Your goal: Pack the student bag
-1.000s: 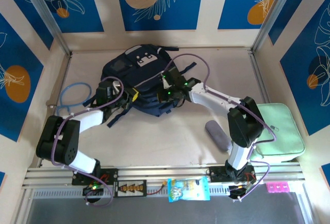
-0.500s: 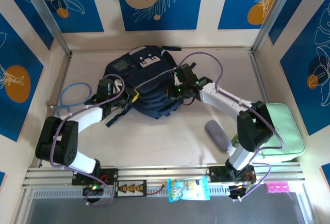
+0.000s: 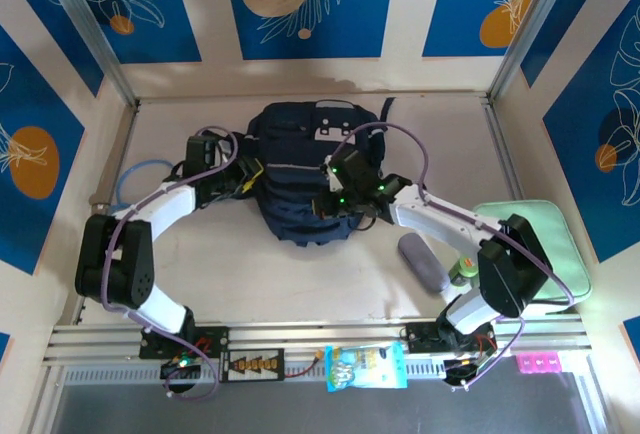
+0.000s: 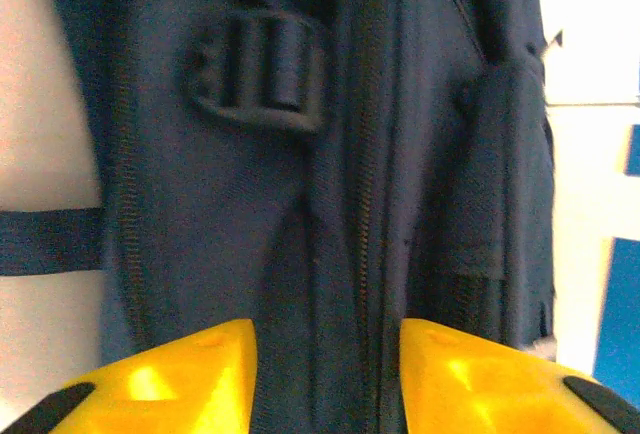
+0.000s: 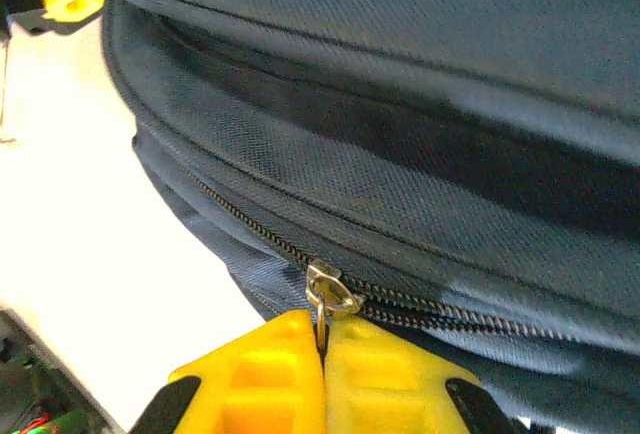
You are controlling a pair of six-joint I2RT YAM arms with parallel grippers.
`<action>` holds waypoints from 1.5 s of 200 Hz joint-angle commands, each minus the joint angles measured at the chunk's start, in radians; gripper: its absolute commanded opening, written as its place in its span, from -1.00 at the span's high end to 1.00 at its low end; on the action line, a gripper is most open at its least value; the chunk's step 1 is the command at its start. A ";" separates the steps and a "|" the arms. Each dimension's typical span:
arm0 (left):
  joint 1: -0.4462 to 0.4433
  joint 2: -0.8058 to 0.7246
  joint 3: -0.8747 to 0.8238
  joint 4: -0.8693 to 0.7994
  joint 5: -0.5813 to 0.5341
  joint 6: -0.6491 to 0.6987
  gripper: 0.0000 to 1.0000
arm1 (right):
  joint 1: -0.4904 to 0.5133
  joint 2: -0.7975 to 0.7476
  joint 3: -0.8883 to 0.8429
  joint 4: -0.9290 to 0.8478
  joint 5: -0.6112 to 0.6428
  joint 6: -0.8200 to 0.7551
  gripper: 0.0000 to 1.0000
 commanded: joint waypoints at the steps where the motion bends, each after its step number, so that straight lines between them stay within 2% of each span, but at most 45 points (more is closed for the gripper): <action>1: 0.040 -0.067 -0.005 -0.121 -0.099 0.080 0.04 | 0.026 0.064 0.072 0.075 -0.072 0.037 1.00; 27: 0.061 -0.173 -0.044 -0.200 -0.115 0.101 -0.10 | 0.040 0.143 0.165 0.082 -0.096 0.027 1.00; 55: 0.060 -0.279 -0.069 -0.231 -0.063 0.059 -0.18 | 0.052 0.210 0.242 0.084 -0.124 0.015 1.00; 81: 0.049 -0.322 -0.058 -0.283 -0.032 -0.024 -0.21 | 0.064 0.252 0.291 0.083 -0.144 0.011 1.00; 112: -0.007 -0.334 -0.089 -0.211 -0.015 -0.152 -0.18 | 0.074 0.279 0.323 0.078 -0.147 0.013 1.00; 149: -0.082 -0.349 -0.141 -0.120 -0.102 -0.265 -0.07 | 0.078 0.283 0.331 0.074 -0.143 0.015 1.00; 163: -0.100 -0.334 -0.152 -0.076 -0.102 -0.286 0.00 | 0.077 0.282 0.330 0.073 -0.146 0.015 1.00; 261: -0.124 -0.211 -0.126 -0.020 -0.099 -0.297 0.23 | 0.096 0.266 0.311 0.038 -0.142 -0.025 1.00; 278: -0.124 -0.198 -0.122 -0.021 -0.105 -0.292 0.33 | 0.101 0.253 0.297 0.024 -0.121 -0.039 1.00; 300: -0.124 -0.191 -0.119 -0.029 -0.117 -0.284 0.59 | 0.105 0.229 0.276 0.002 -0.076 -0.054 1.00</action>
